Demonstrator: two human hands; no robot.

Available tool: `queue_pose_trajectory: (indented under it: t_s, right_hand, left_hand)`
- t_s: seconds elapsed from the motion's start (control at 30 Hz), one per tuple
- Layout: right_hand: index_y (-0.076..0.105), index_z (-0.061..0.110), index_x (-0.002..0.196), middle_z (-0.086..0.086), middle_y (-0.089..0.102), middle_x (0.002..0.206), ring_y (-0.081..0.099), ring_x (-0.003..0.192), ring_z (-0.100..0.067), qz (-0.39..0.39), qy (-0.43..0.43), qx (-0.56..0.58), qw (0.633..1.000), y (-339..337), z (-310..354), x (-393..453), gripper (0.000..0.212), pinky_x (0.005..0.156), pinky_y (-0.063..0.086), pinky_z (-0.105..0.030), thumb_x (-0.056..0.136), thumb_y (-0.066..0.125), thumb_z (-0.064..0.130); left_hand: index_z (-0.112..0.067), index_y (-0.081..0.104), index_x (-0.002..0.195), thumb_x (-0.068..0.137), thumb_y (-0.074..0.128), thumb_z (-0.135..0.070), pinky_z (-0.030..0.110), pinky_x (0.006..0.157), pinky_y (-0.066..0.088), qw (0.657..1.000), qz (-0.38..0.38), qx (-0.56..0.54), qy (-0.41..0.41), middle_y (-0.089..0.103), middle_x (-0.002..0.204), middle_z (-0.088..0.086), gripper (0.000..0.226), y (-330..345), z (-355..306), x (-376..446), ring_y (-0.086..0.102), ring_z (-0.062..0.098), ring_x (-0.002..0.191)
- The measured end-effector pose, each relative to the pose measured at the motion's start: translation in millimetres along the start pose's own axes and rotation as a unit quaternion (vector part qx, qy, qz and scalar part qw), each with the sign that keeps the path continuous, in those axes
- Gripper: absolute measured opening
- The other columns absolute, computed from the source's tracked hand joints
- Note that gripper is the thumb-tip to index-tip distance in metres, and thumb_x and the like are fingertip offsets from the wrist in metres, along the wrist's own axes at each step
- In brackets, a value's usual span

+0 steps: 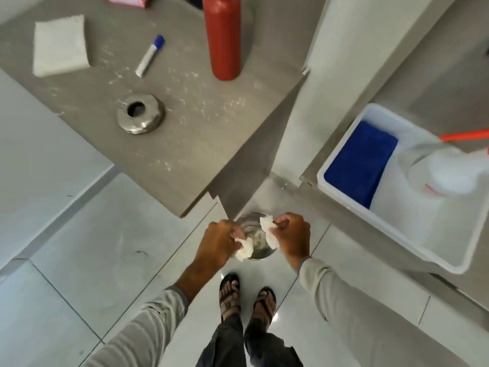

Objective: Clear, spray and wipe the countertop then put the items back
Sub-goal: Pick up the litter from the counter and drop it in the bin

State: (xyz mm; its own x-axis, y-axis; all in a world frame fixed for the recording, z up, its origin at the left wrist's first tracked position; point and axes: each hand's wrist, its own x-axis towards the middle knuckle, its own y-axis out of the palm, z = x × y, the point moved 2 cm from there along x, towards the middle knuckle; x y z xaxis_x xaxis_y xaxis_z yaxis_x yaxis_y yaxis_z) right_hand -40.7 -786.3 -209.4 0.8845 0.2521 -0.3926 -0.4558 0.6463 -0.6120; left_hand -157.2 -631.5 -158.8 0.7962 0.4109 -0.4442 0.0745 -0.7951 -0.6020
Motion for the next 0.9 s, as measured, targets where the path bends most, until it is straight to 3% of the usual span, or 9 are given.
queue_pose_trajectory:
  t_s: [0.17,0.23,0.3,0.4,0.53,0.7,0.8,0.9]
  right_hand:
    - [0.075,0.012,0.092,-0.006,0.075,0.099,0.065,0.103,-0.033,0.046,0.132,-0.052,0.989,51,-94,40,0.018,0.083,0.047,-0.027,0.075,0.068,0.010]
    - [0.074,0.014,0.094,-0.006,0.073,0.103,0.062,0.108,-0.032,0.050,0.159,-0.063,0.984,68,-118,59,0.019,0.085,0.046,-0.027,0.076,0.066,0.011]
    - [0.071,0.016,0.095,-0.008,0.071,0.106,0.062,0.108,-0.033,0.049,0.176,-0.063,0.981,84,-136,80,0.019,0.087,0.047,-0.029,0.077,0.065,0.014]
    - [0.071,0.013,0.100,-0.012,0.070,0.110,0.061,0.111,-0.036,0.064,0.175,-0.086,0.979,103,-150,107,0.023,0.090,0.049,-0.033,0.078,0.066,0.015]
    - [0.072,0.009,0.106,-0.014,0.071,0.113,0.062,0.114,-0.037,0.114,0.125,-0.120,0.978,115,-150,113,0.027,0.094,0.052,-0.036,0.079,0.072,0.017]
    - [0.053,0.012,0.135,-0.012,0.062,0.129,0.059,0.121,-0.034,0.182,0.000,-0.281,0.942,89,-145,74,0.048,0.098,0.051,-0.040,0.088,0.059,0.016]
    - [0.034,0.009,0.151,-0.015,0.045,0.147,0.042,0.140,-0.032,0.167,-0.116,-0.367,0.908,63,-132,44,0.062,0.112,0.040,-0.038,0.094,0.055,0.018]
    - [0.024,0.008,0.157,-0.022,0.026,0.161,0.024,0.151,-0.037,0.136,-0.187,-0.392,0.891,39,-112,18,0.070,0.122,0.029,-0.042,0.098,0.055,0.028]
  left_hand:
    - [-0.028,0.067,0.067,0.068,0.061,0.002,0.019,0.053,0.052,0.989,-0.036,-0.056,-0.133,0.072,0.072,0.004,0.031,88,76,46,0.069,0.022,0.066]
    - [-0.026,0.066,0.068,0.069,0.065,0.000,0.028,0.065,0.058,0.980,-0.054,-0.087,-0.169,0.073,0.077,0.007,0.027,113,96,71,0.070,0.027,0.075]
    - [-0.021,0.069,0.078,0.071,0.070,-0.007,0.034,0.079,0.054,0.975,-0.070,-0.089,-0.192,0.073,0.087,0.007,0.016,137,113,98,0.066,0.029,0.089]
    - [-0.020,0.070,0.088,0.074,0.069,-0.013,0.027,0.075,0.040,0.977,-0.075,-0.064,-0.191,0.072,0.092,0.003,0.016,168,133,129,0.058,0.028,0.096]
    - [-0.019,0.065,0.116,0.084,0.061,-0.014,0.033,0.084,0.052,0.987,-0.027,-0.034,-0.155,0.073,0.109,0.007,0.033,185,147,140,0.065,0.031,0.103]
    - [-0.012,0.042,0.143,0.092,0.057,-0.009,0.040,0.099,0.048,0.992,0.054,0.093,-0.071,0.060,0.132,0.015,0.053,171,158,95,0.057,0.034,0.120]
    - [-0.011,0.033,0.148,0.098,0.052,-0.023,0.037,0.106,0.044,0.973,0.062,0.220,-0.004,0.045,0.149,0.012,0.055,147,145,64,0.047,0.029,0.135]
    - [-0.006,0.038,0.147,0.098,0.052,-0.032,0.040,0.107,0.046,0.945,0.008,0.315,0.090,0.043,0.151,0.018,0.058,120,119,38,0.045,0.031,0.138]
